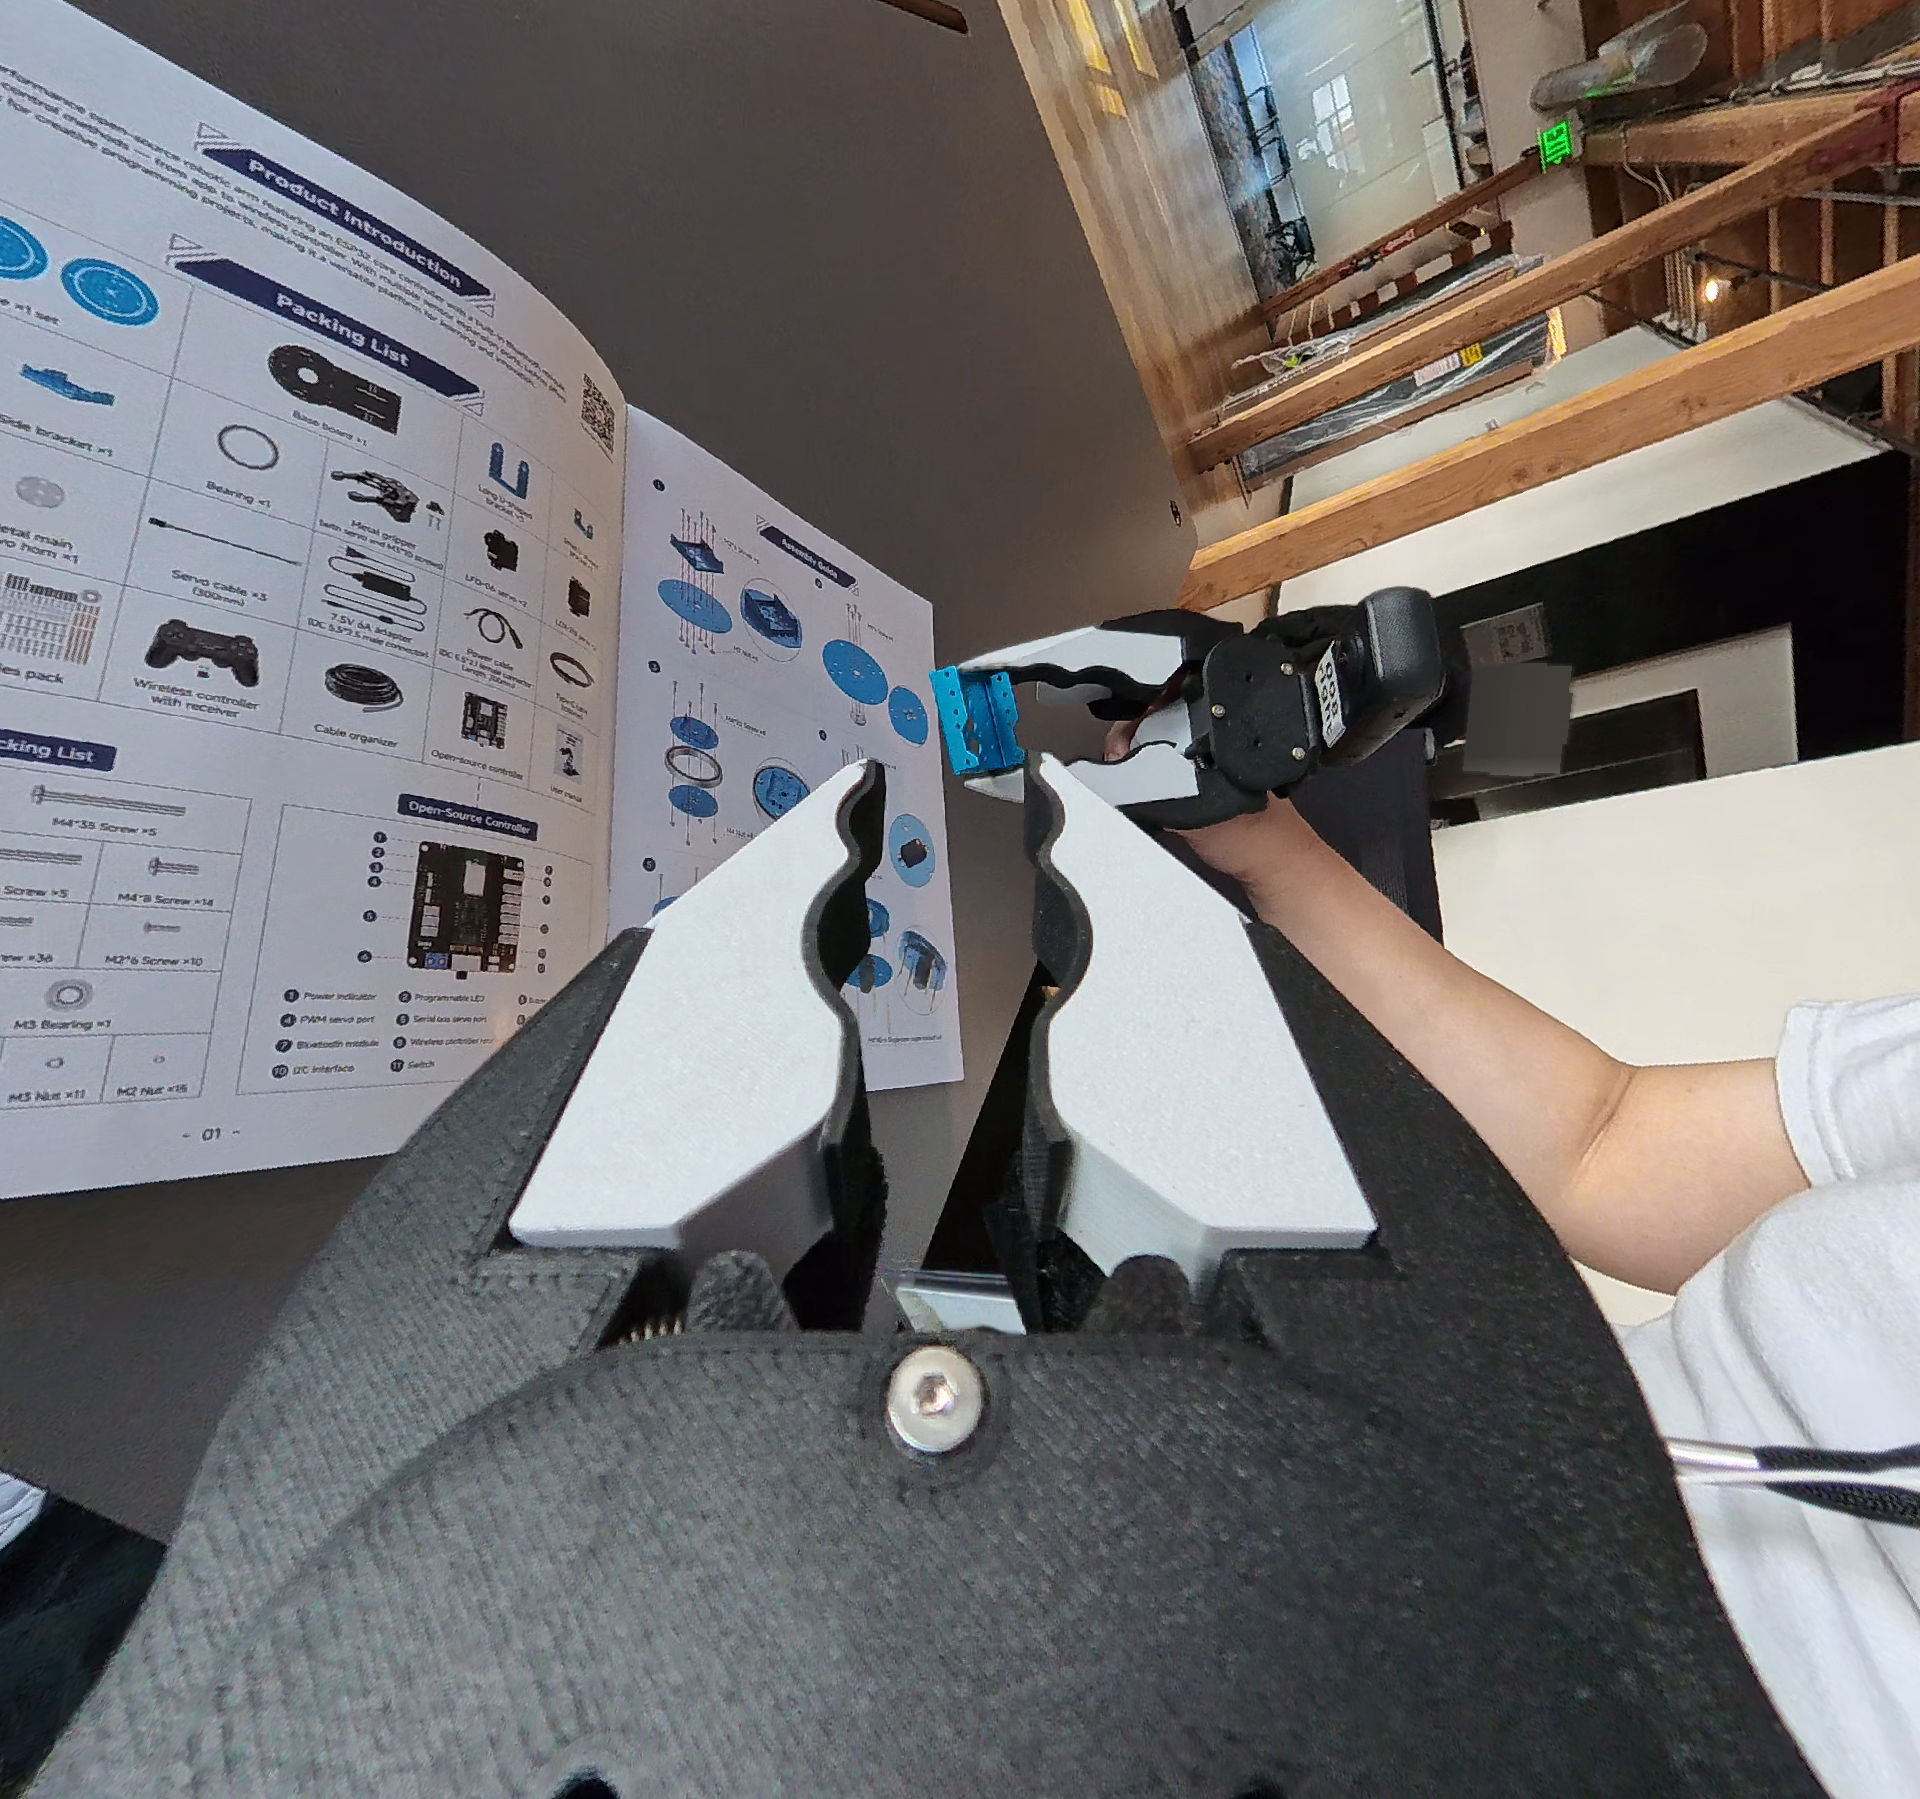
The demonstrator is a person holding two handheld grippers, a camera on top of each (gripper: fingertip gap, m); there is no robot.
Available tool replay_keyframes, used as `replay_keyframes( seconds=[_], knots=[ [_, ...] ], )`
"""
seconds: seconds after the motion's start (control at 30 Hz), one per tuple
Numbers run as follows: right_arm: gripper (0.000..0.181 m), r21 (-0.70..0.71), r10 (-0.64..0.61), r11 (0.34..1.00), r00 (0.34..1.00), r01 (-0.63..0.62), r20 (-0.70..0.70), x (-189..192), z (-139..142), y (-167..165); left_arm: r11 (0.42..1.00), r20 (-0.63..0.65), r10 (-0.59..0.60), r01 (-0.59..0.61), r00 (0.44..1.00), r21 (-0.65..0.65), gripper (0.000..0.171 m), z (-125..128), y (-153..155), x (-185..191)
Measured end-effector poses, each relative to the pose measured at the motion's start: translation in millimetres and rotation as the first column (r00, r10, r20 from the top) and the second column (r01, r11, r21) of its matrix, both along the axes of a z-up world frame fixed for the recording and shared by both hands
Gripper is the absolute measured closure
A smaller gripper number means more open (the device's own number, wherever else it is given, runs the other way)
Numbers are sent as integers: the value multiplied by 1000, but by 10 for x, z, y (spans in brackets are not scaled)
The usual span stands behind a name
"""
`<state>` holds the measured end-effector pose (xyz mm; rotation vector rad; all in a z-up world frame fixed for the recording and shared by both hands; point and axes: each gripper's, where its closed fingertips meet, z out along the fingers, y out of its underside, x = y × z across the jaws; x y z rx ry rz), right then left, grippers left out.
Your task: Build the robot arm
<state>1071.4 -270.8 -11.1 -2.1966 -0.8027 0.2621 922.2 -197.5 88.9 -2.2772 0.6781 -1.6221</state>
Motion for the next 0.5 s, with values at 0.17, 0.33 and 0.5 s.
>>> replay_keyframes(
  seconds=[0.17,0.33,0.5],
  knots=[
    [137,-5,6,1000,1000,-6,-4,-36,-26,-20,1000,-1,-7,7,1000,2,147,-4,-20,24],
    [137,-6,11,1000,1000,-11,-2,-39,-25,-20,1000,-1,0,0,1000,3,147,-1,-34,1],
    [137,-1,33,999,999,-33,-5,-110,17,17,999,0,46,-46,999,10,147,-10,-70,-163]
  ],
)
